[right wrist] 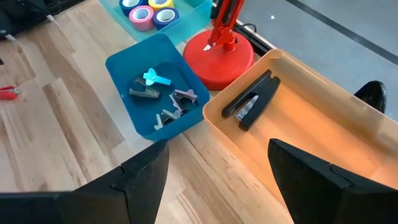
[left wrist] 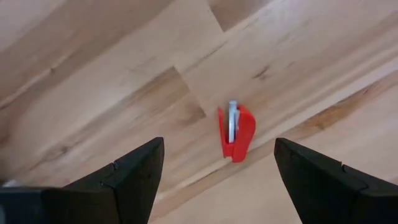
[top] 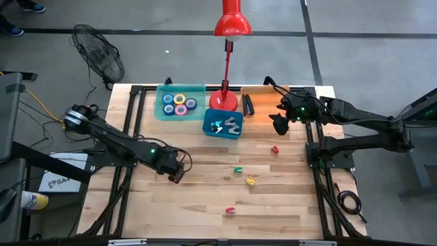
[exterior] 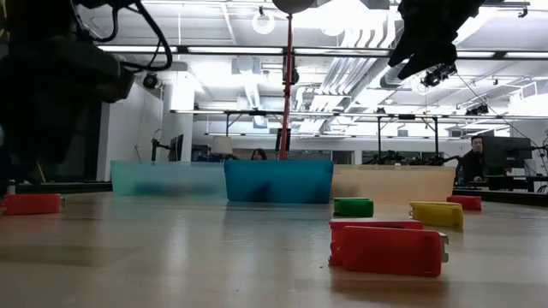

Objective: Pick and place Stapler, Stapler remover, tape
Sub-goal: Put the middle left red stapler into the orange bin

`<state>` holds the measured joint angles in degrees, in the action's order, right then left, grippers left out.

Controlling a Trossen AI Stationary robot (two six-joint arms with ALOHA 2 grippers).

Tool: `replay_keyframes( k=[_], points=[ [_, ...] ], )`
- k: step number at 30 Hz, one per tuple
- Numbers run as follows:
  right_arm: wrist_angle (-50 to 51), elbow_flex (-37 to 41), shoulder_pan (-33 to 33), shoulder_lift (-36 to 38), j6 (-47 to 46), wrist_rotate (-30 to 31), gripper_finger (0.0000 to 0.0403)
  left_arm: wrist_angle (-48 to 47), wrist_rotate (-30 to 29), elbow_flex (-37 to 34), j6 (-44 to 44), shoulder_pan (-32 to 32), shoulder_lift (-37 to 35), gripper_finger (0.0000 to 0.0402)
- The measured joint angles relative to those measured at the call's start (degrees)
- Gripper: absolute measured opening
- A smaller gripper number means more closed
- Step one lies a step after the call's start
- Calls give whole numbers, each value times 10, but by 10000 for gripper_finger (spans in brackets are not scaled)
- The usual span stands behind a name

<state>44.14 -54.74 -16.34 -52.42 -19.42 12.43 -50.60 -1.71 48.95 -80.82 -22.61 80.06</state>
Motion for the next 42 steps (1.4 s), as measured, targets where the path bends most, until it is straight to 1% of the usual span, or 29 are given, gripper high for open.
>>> replay_keyframes(
  k=[5,13,16,22,42],
  points=[
    [1,0,0,0,0,-10,266,24,31,0,13,0,38,298],
    [4,0,0,0,0,-14,266,52,59,0,16,0,88,297],
    [6,0,0,0,0,-15,266,61,67,0,21,0,100,289],
    [7,0,0,0,0,-15,266,77,73,2,31,0,119,246],
    [7,0,0,0,0,-15,266,72,67,1,28,0,119,117]
  ],
)
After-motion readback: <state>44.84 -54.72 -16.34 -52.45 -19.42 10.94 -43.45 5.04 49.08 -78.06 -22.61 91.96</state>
